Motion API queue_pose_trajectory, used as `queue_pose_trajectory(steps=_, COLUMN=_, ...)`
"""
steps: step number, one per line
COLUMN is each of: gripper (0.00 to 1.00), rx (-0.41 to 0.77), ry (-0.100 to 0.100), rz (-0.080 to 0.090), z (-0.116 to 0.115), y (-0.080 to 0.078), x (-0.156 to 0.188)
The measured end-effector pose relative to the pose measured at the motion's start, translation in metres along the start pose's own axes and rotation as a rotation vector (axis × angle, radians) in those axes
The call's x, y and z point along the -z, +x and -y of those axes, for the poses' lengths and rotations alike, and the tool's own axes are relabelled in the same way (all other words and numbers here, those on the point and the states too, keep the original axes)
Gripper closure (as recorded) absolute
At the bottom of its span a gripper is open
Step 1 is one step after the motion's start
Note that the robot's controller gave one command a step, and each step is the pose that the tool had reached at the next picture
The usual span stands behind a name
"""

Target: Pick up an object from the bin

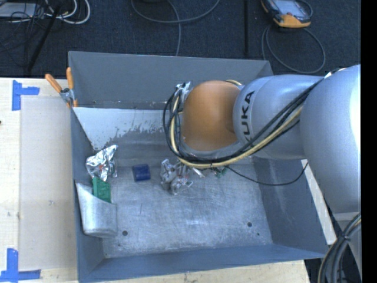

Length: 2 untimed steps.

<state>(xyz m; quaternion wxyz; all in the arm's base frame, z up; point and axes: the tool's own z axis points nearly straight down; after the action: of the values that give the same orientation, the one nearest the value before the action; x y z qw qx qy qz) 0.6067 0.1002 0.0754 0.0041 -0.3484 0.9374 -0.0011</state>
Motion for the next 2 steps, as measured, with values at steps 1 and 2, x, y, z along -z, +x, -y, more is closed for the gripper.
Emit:
queue_pose_trajectory(steps=1, gripper=0.0, rx=-0.001, ry=-0.001, rz=0.003, z=-0.001, y=0.0, x=-0.002)
queue_pose_trajectory(steps=2, gripper=0.0, rx=0.123, ry=-0.003, rz=0.005, z=0.04, y=0.027, x=-0.001)
